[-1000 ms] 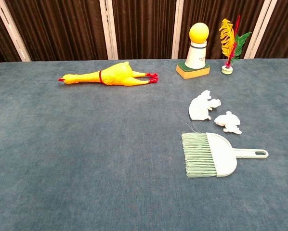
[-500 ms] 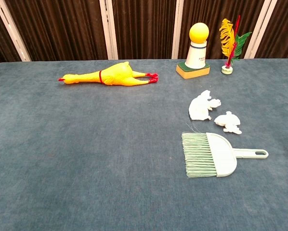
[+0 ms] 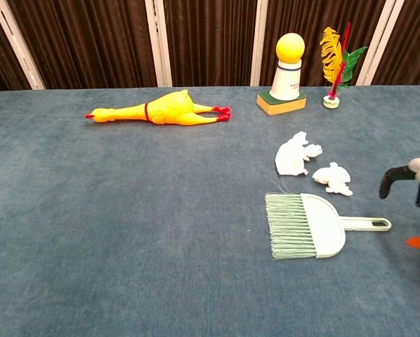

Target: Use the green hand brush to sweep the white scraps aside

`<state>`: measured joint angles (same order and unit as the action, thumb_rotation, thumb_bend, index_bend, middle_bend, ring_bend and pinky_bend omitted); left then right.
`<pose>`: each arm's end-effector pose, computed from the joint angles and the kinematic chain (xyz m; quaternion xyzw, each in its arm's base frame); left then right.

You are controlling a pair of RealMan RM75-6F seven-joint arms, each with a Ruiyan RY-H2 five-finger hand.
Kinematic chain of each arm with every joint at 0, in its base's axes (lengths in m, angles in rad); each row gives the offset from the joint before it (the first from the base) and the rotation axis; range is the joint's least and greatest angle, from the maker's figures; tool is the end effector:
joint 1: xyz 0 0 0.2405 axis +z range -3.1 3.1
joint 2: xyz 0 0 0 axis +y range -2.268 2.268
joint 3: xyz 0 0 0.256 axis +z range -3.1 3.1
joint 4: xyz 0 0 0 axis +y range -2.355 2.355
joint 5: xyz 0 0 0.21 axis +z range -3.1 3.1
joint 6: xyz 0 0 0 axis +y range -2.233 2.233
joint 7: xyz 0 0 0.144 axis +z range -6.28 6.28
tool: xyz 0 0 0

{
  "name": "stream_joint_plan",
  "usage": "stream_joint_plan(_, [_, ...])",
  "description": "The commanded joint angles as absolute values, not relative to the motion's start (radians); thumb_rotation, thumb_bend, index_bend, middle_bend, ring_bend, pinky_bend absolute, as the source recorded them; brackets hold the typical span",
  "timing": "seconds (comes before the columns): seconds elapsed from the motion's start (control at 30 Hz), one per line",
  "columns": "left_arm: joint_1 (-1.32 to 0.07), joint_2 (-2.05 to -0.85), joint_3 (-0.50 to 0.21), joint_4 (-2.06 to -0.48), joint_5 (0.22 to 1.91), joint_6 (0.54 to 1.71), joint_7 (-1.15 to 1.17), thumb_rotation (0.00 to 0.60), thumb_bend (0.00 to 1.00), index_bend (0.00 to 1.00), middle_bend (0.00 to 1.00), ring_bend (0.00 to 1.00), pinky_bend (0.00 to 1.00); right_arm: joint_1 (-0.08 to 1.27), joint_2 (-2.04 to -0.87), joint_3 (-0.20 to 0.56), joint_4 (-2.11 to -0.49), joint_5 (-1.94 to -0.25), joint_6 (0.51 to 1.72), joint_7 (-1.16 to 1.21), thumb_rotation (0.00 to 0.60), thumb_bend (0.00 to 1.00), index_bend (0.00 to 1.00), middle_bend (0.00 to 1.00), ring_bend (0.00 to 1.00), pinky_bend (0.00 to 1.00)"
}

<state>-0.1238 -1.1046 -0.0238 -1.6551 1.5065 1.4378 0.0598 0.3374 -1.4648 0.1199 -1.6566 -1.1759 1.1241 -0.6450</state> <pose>-0.3003 0.1864 0.1495 -0.6251 -0.3853 -0.3708 0.5687 -0.2406 -0.2455 0.0127 0.7157 -0.3860 0.2580 0.5217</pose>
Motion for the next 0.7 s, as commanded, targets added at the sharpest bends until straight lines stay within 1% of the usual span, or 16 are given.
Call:
stream_joint_plan(0.03, [-0.125, -1.102, -0.022, -1.656, 1.511, 1.437, 0.055, 0.6, 0.0, 0.0, 0.0, 0.0, 0.02, 0.364, -1.515, 0.128, -1.614, -1.144, 1.116, -0.673, 0.6, 0.24, 0.39, 0.99, 0.98, 0.8])
stream_joint_plan(0.17, [-0.124, -1.101, -0.02, -1.654, 1.517, 1.44, 0.051, 0.6, 0.0, 0.0, 0.0, 0.0, 0.02, 0.382, -1.554, 0.136, -1.583, -1.115, 1.117, -0.689, 0.6, 0.26, 0.42, 0.99, 0.98, 0.8])
stream_joint_plan(0.33, [-0.125, -1.1, -0.02, -1.653, 1.516, 1.438, 0.048, 0.6, 0.0, 0.0, 0.0, 0.0, 0.02, 0.398, -1.582, 0.139, -1.555, -1.093, 1.121, -0.698, 0.6, 0.29, 0.44, 0.99, 0.98, 0.8])
stream_joint_plan(0.5, [-0.125, -1.1, -0.019, -1.654, 1.517, 1.438, 0.047, 0.6, 0.0, 0.0, 0.0, 0.0, 0.02, 0.404, -1.593, 0.135, -1.539, -1.071, 1.126, -0.703, 0.6, 0.32, 0.5, 0.99, 0.98, 0.8])
stream_joint_plan(0.7, [-0.125, -1.1, -0.019, -1.656, 1.516, 1.437, 0.049, 0.6, 0.0, 0.0, 0.0, 0.0, 0.02, 0.407, -1.606, 0.126, -1.52, -1.059, 1.13, -0.691, 0.6, 0.33, 0.51, 0.99, 0.98, 0.8])
